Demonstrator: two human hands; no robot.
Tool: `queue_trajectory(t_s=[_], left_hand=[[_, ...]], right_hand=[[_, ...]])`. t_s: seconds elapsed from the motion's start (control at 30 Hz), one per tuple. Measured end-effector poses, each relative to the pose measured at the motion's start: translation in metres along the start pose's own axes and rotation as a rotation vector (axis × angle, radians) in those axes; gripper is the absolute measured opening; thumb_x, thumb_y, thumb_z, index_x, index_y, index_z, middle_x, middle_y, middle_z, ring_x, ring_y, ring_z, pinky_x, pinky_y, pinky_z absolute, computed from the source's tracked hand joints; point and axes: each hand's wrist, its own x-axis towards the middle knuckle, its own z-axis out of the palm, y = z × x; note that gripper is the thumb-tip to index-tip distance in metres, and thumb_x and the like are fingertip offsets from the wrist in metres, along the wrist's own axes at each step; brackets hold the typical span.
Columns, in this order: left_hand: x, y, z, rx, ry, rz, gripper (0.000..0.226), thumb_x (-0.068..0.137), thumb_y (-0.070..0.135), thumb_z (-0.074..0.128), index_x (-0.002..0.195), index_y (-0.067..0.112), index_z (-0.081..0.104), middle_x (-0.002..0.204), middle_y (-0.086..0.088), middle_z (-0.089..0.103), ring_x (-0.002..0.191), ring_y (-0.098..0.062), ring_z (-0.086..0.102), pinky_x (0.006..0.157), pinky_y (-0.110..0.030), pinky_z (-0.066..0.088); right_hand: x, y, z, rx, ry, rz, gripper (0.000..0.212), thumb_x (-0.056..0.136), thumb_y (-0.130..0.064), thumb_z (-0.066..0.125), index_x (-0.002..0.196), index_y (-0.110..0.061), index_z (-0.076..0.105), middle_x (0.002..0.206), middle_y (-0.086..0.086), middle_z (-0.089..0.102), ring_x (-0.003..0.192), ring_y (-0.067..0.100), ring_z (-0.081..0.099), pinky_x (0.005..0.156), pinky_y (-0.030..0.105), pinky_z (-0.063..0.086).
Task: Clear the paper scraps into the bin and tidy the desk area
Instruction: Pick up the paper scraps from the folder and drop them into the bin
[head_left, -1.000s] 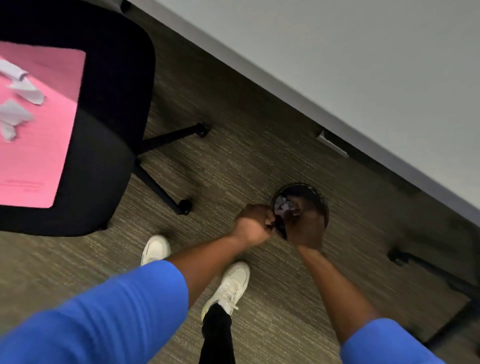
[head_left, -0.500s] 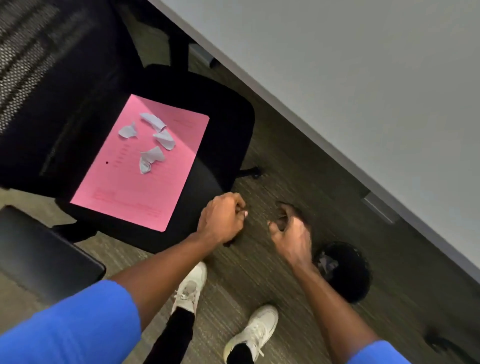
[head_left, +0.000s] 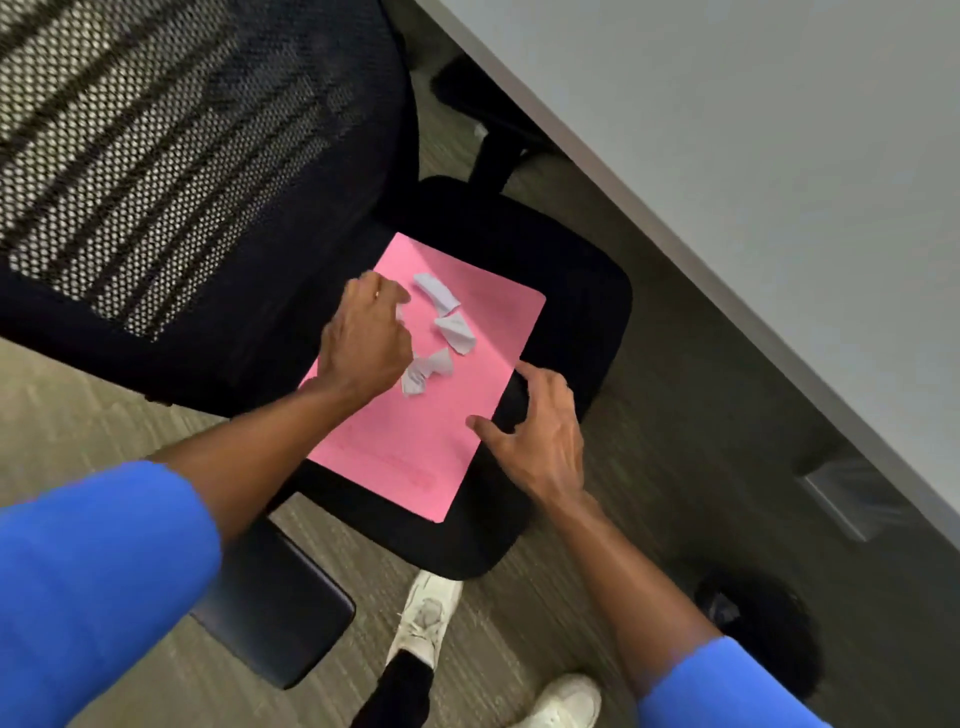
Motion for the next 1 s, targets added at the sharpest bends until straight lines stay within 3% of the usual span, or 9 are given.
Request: queue_trajectory(t_s=[0.13, 0.23, 0.4, 0.5, 0.63, 0.83, 1.0], left_hand=[[0.041, -0.035, -0.002, 0.15, -0.208, 0.097, 0.086, 0.078, 0.008, 0.069, 0.156, 0.025, 0.036, 0.166, -0.006, 0.021, 0.149, -0.034, 0.026, 0.093, -0.056, 0.058], [0.062, -0.048, 0.003, 0.2, -0.332, 0.236, 0.104, 0.078, 0.012, 0.072, 0.165, 0.032, 0.018, 0.176, 0.001, -0.004, 0.159, -0.03, 0.007, 0.095, -0.051, 0.058], [0.077, -0.054, 0.016, 0.214, -0.435, 0.44, 0.116, 0.083, 0.02, 0.078, 0.165, 0.044, 0.0, 0.176, 0.009, -0.018, 0.15, -0.034, 0.019, 0.09, -0.046, 0.059], [0.078, -0.057, 0.026, 0.227, -0.446, 0.527, 0.112, 0.086, 0.014, 0.075, 0.166, 0.043, 0.002, 0.177, 0.005, -0.008, 0.14, -0.034, 0.028, 0.099, -0.045, 0.055], [0.071, -0.058, 0.038, 0.197, -0.399, 0.561, 0.084, 0.091, 0.008, 0.069, 0.163, 0.028, 0.032, 0.166, -0.004, 0.026, 0.13, -0.031, 0.035, 0.105, -0.043, 0.051], [0.052, -0.052, 0.045, 0.091, -0.236, 0.43, 0.039, 0.089, -0.006, 0.065, 0.124, 0.014, 0.064, 0.127, -0.007, 0.053, 0.115, -0.029, 0.048, 0.088, -0.042, 0.053], [0.039, -0.044, 0.053, 0.061, -0.153, 0.289, 0.029, 0.084, -0.012, 0.059, 0.104, 0.008, 0.067, 0.107, -0.012, 0.059, 0.097, -0.035, 0.053, 0.073, -0.046, 0.046]], right_hand=[[0.023, -0.033, 0.023, -0.106, -0.035, -0.051, 0.098, 0.074, -0.066, 0.082, 0.152, -0.03, 0.035, 0.154, -0.002, 0.039, 0.136, 0.023, 0.043, 0.094, 0.048, 0.058], [0.037, -0.052, 0.04, -0.182, -0.068, -0.065, 0.103, 0.074, -0.067, 0.081, 0.155, -0.029, 0.031, 0.167, 0.003, 0.027, 0.148, 0.03, 0.033, 0.098, 0.054, 0.055], [0.052, -0.066, 0.066, -0.294, -0.097, -0.107, 0.106, 0.072, -0.063, 0.085, 0.157, -0.034, 0.03, 0.172, 0.004, 0.019, 0.153, 0.031, 0.026, 0.093, 0.05, 0.055], [0.058, -0.065, 0.073, -0.353, -0.099, -0.141, 0.097, 0.073, -0.057, 0.086, 0.154, -0.034, 0.037, 0.169, 0.007, 0.025, 0.15, 0.033, 0.028, 0.086, 0.045, 0.058], [0.06, -0.059, 0.076, -0.429, -0.075, -0.217, 0.074, 0.084, -0.049, 0.078, 0.15, -0.035, 0.047, 0.155, 0.007, 0.042, 0.138, 0.03, 0.038, 0.08, 0.041, 0.061], [0.056, -0.049, 0.076, -0.455, -0.024, -0.331, 0.045, 0.097, -0.035, 0.07, 0.136, -0.015, 0.06, 0.132, 0.009, 0.058, 0.114, 0.029, 0.052, 0.073, 0.038, 0.059], [0.047, -0.035, 0.069, -0.416, -0.023, -0.356, 0.027, 0.103, -0.029, 0.062, 0.122, -0.01, 0.063, 0.12, 0.008, 0.059, 0.108, 0.027, 0.054, 0.06, 0.038, 0.053]])
